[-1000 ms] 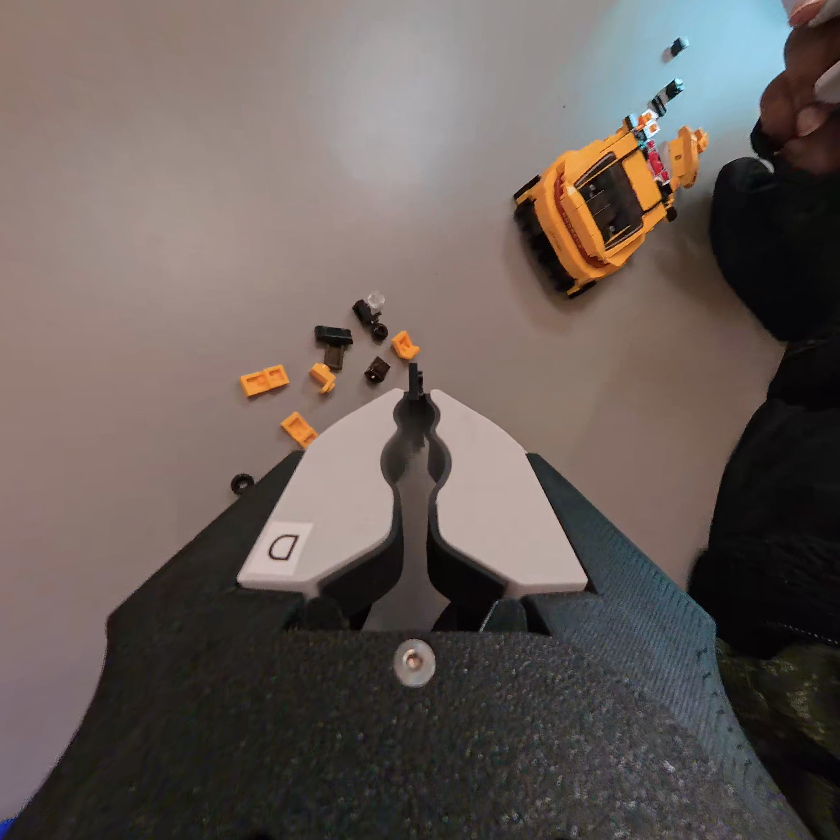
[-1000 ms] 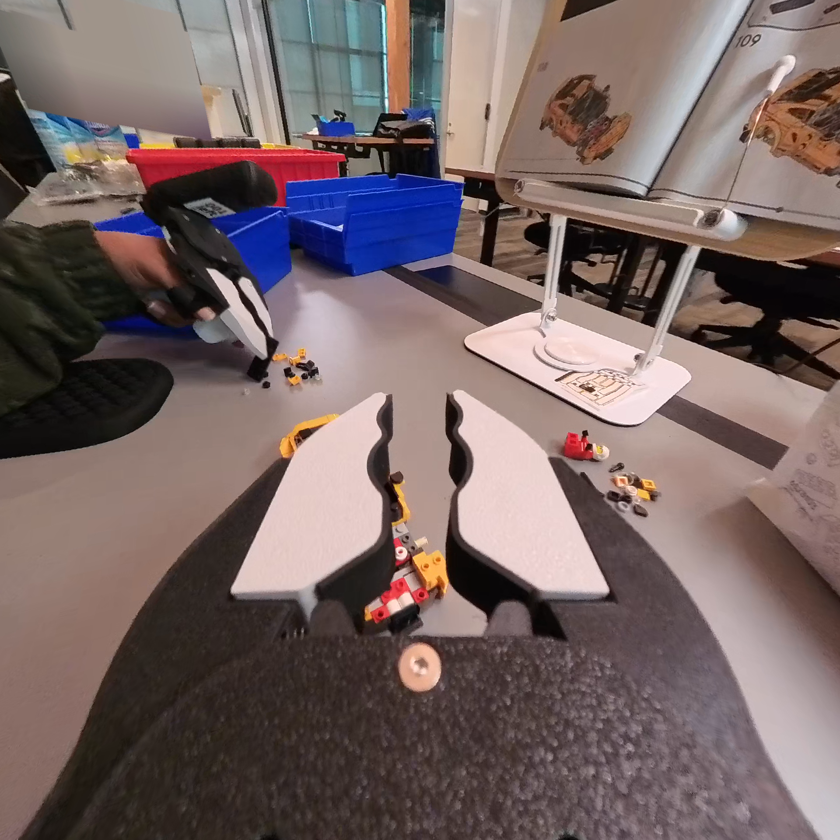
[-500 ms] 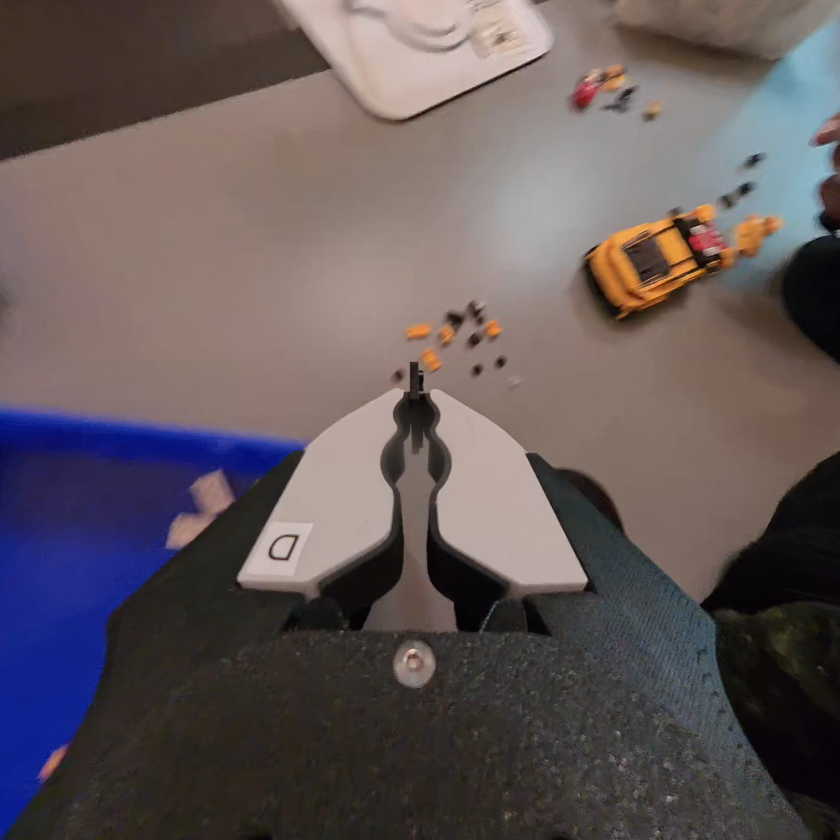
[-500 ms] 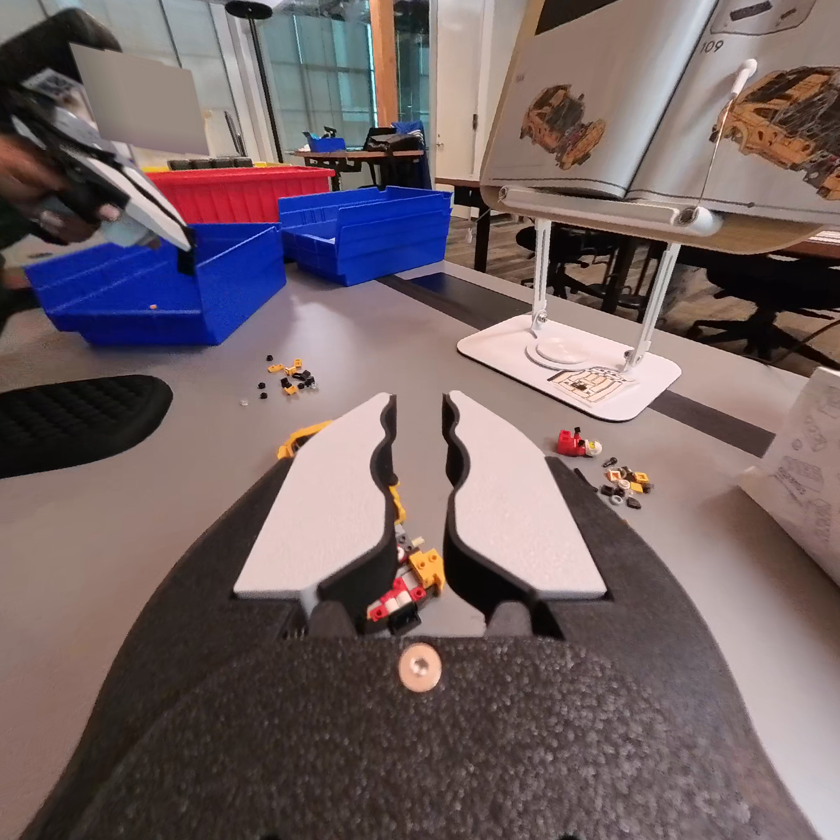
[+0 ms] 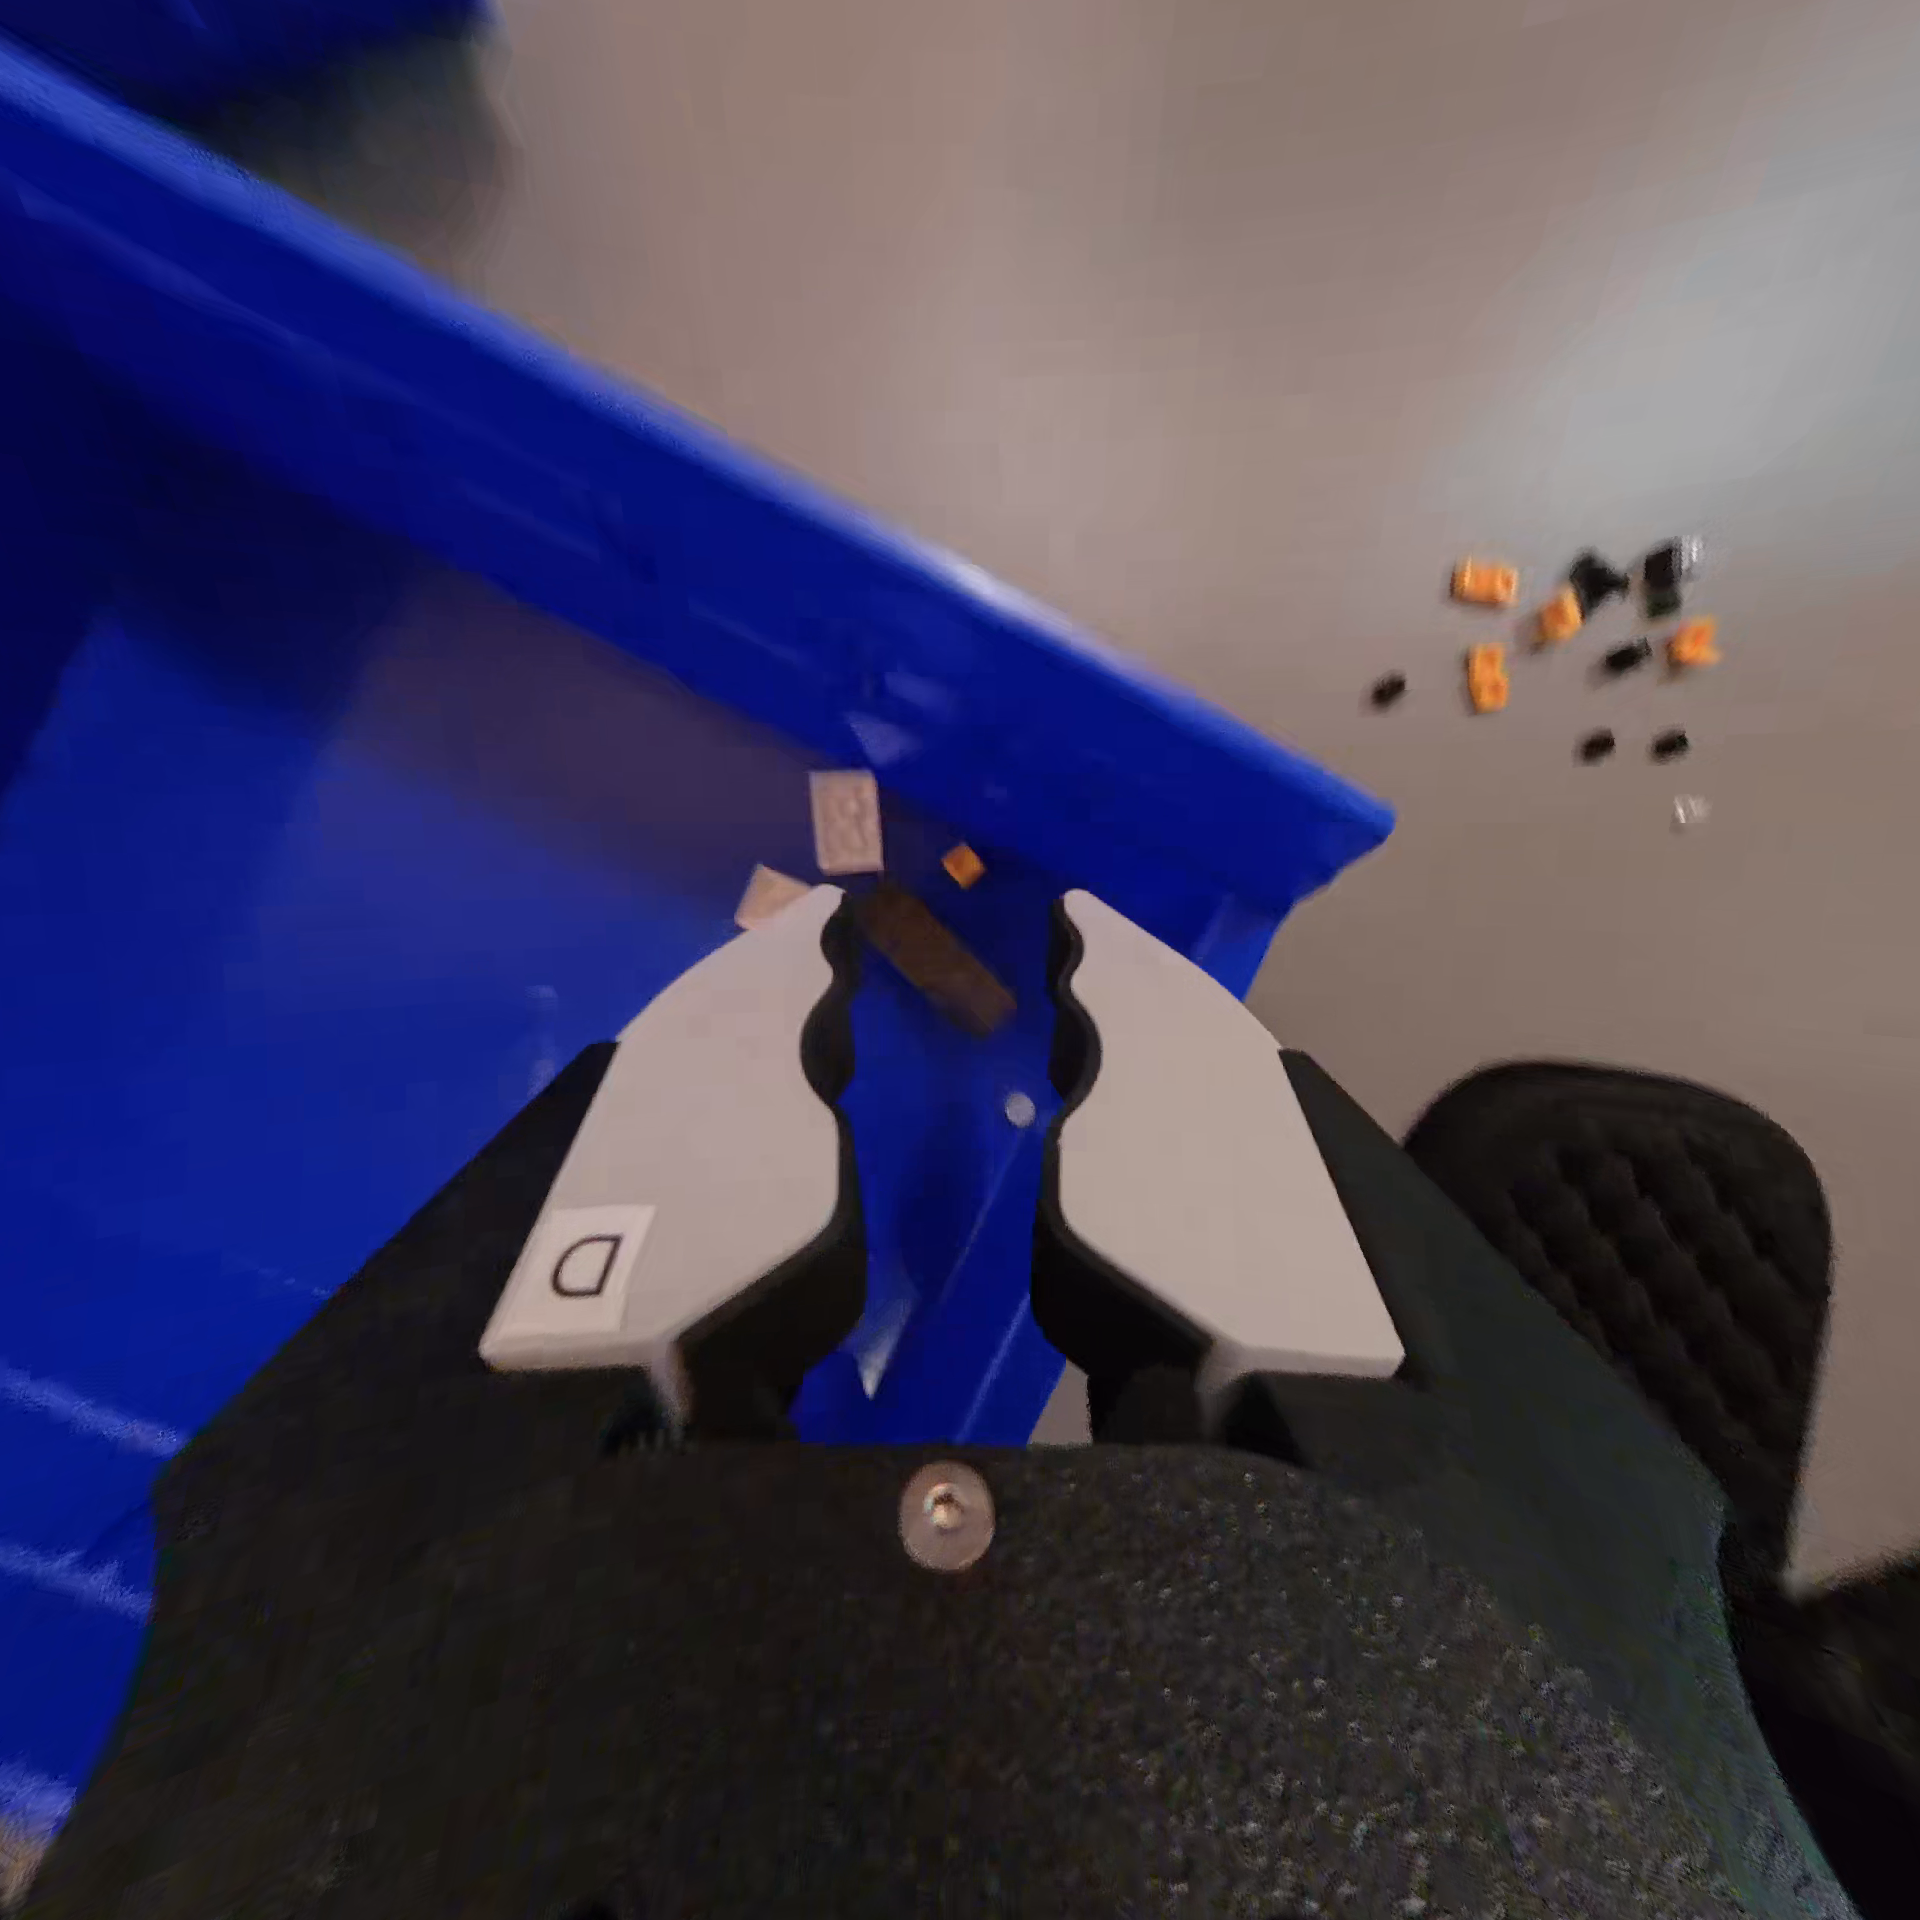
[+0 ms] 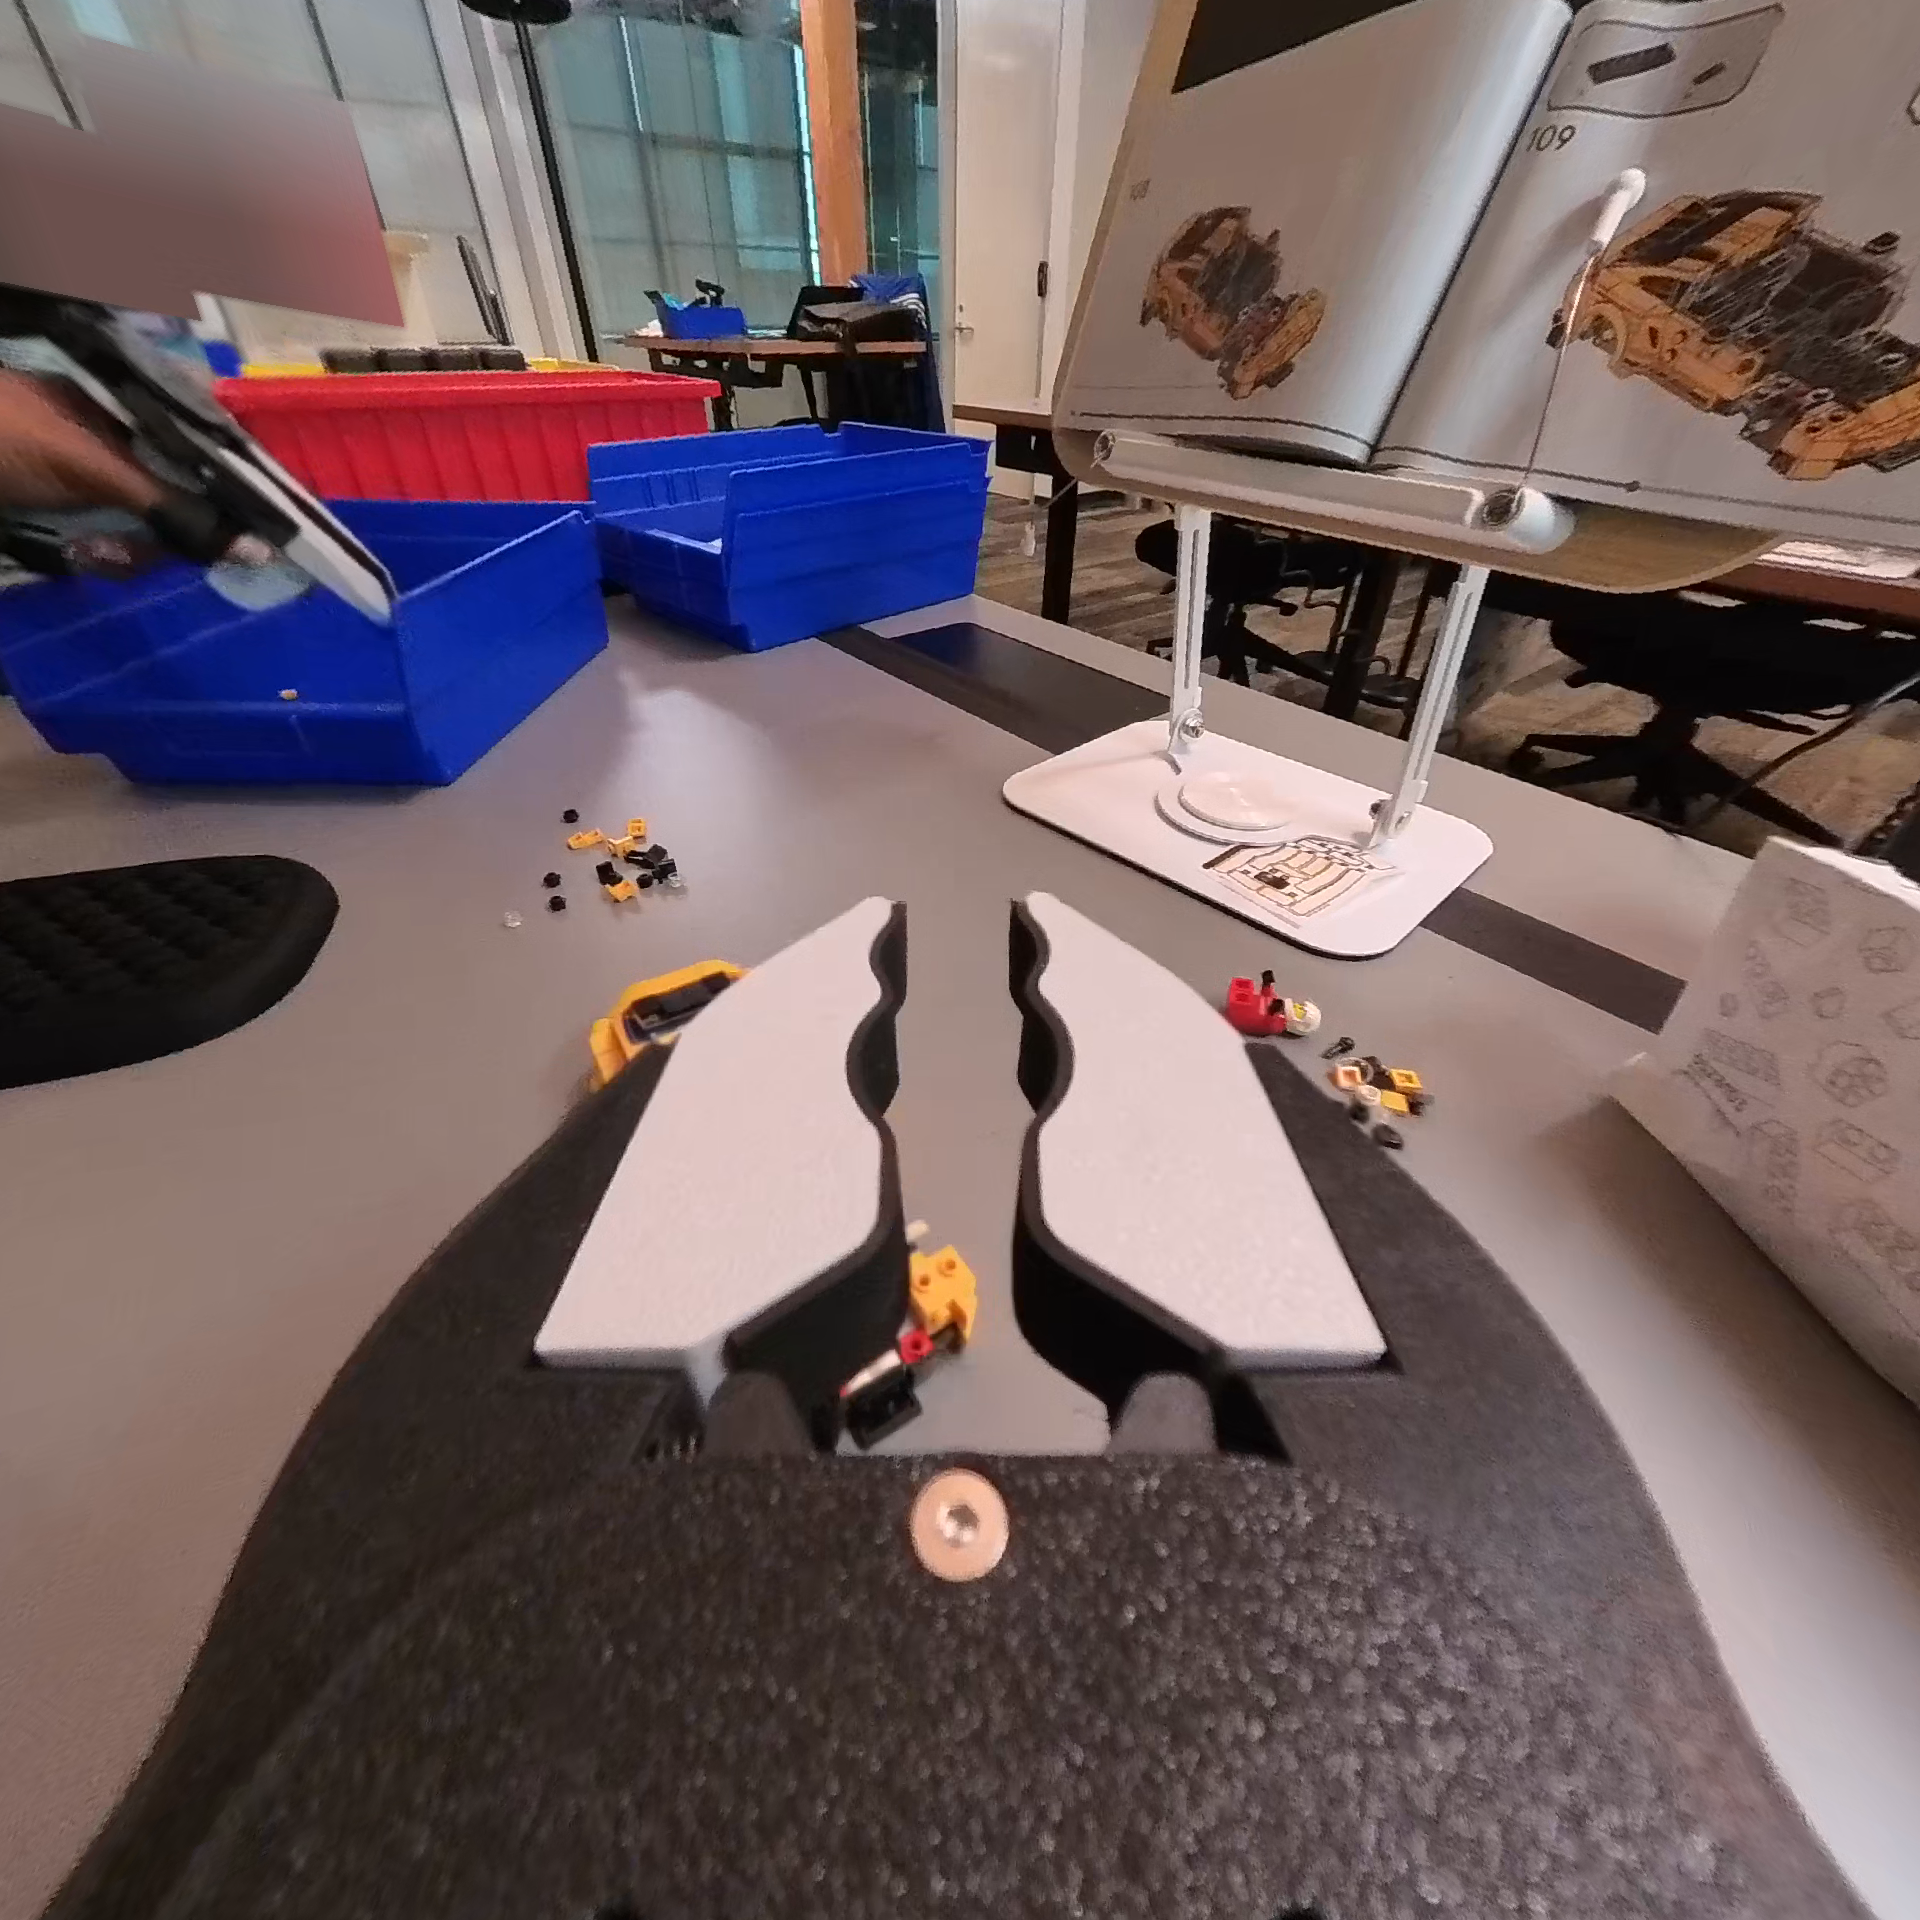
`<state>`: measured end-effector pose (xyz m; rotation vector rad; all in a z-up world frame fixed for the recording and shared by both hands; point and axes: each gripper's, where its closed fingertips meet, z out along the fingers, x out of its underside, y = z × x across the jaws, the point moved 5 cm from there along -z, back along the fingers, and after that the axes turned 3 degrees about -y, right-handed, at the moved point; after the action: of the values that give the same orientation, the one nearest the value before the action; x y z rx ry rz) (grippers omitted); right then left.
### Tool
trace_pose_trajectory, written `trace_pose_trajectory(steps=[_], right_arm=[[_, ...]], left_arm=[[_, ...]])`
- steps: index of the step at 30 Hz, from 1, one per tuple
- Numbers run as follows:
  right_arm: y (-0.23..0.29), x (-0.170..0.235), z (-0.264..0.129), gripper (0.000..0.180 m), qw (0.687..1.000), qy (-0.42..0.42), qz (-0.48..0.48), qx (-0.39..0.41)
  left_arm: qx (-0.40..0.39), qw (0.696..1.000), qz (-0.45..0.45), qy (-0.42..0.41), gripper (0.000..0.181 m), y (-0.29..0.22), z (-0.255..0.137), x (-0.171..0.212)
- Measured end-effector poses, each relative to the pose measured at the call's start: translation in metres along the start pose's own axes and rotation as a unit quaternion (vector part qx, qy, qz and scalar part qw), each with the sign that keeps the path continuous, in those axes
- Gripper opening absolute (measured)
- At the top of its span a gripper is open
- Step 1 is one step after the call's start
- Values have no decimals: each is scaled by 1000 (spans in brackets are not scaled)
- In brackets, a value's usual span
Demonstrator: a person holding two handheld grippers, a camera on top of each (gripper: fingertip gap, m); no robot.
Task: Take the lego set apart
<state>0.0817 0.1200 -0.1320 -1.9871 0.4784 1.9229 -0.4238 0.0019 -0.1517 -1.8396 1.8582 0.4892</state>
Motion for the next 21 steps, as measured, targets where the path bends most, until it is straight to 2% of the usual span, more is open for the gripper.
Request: trace_pose_trajectory(steps=[3, 6, 8, 11, 14, 17, 21], right_arm=[[-9, -2, -5, 18, 1000, 1, -16, 23], [-22, -8, -15, 18, 998, -7, -23, 54], [-32, -12, -23, 19, 997, -17, -22, 76], [-44, -17, -36, 19, 995, -30, -12, 98], [-51, -15, -42, 19, 994, -24, -8, 104], [-54, -10, -43, 19, 995, -1, -13, 101], [-56, -3, -40, 19, 995, 28, -23, 97]], left_arm=[[-40, 990, 50, -128, 34, -24, -29, -34], [28, 959, 144, -244, 34, -93, -42, -65], [92, 935, 208, -272, 38, -147, -31, -73], [206, 899, 277, -270, 46, -226, 5, -70], [284, 881, 318, -206, 52, -283, 56, -52], [294, 872, 364, -146, 66, -304, 92, -31], [284, 873, 378, -121, 76, -306, 114, -16]])
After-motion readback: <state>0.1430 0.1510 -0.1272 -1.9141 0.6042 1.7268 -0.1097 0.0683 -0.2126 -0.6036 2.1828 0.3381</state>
